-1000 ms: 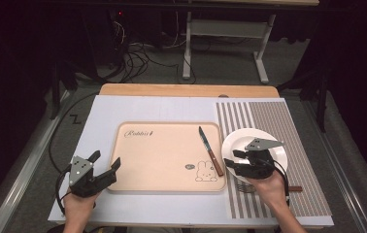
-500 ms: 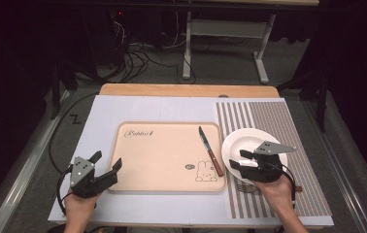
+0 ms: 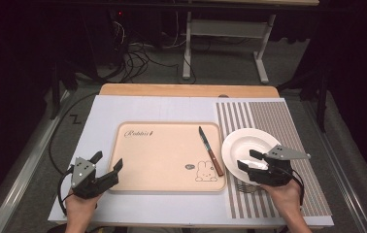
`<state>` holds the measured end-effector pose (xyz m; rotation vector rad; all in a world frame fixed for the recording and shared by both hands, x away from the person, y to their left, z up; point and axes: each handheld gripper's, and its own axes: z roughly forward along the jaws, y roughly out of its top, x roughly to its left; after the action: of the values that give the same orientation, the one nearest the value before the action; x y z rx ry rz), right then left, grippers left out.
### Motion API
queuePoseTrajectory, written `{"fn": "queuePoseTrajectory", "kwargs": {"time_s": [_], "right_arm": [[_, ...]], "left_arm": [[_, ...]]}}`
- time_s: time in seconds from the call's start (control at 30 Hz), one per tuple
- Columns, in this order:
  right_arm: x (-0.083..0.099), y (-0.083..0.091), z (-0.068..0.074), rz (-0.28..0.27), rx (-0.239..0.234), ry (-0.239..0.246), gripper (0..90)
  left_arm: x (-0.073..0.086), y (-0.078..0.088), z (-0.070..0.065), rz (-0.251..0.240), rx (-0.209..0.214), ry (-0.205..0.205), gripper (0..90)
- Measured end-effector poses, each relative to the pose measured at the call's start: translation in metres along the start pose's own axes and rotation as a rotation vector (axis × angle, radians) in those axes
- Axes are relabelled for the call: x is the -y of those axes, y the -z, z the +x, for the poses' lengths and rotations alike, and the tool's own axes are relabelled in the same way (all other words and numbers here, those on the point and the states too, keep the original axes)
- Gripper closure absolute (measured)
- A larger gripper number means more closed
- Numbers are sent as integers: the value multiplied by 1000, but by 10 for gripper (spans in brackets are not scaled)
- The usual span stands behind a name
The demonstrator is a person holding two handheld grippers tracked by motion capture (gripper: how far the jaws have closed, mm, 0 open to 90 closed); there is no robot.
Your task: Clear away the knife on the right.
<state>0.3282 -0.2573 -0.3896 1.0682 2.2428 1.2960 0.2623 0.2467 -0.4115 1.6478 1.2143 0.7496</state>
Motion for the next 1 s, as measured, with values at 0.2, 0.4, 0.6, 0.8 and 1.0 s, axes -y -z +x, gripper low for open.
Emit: {"fn": "queuePoseTrajectory", "kwargs": {"time_s": [0.2, 0.4, 0.6, 0.8, 1.0], "right_arm": [[3, 7, -4, -37, 7, -16, 356], [13, 12, -9, -72, -13, -16, 319], [23, 20, -12, -109, 0, -26, 297], [35, 26, -17, -113, 4, -66, 262], [42, 29, -21, -111, 22, -72, 253]], "left_arm": [[0, 0, -2, -1, 16, 11, 261], [0, 0, -8, 4, 53, -1, 260], [0, 0, -10, 2, 56, -2, 259], [0, 0, -7, -2, 52, 10, 259], [0, 1, -6, -6, 50, 8, 260]]}}
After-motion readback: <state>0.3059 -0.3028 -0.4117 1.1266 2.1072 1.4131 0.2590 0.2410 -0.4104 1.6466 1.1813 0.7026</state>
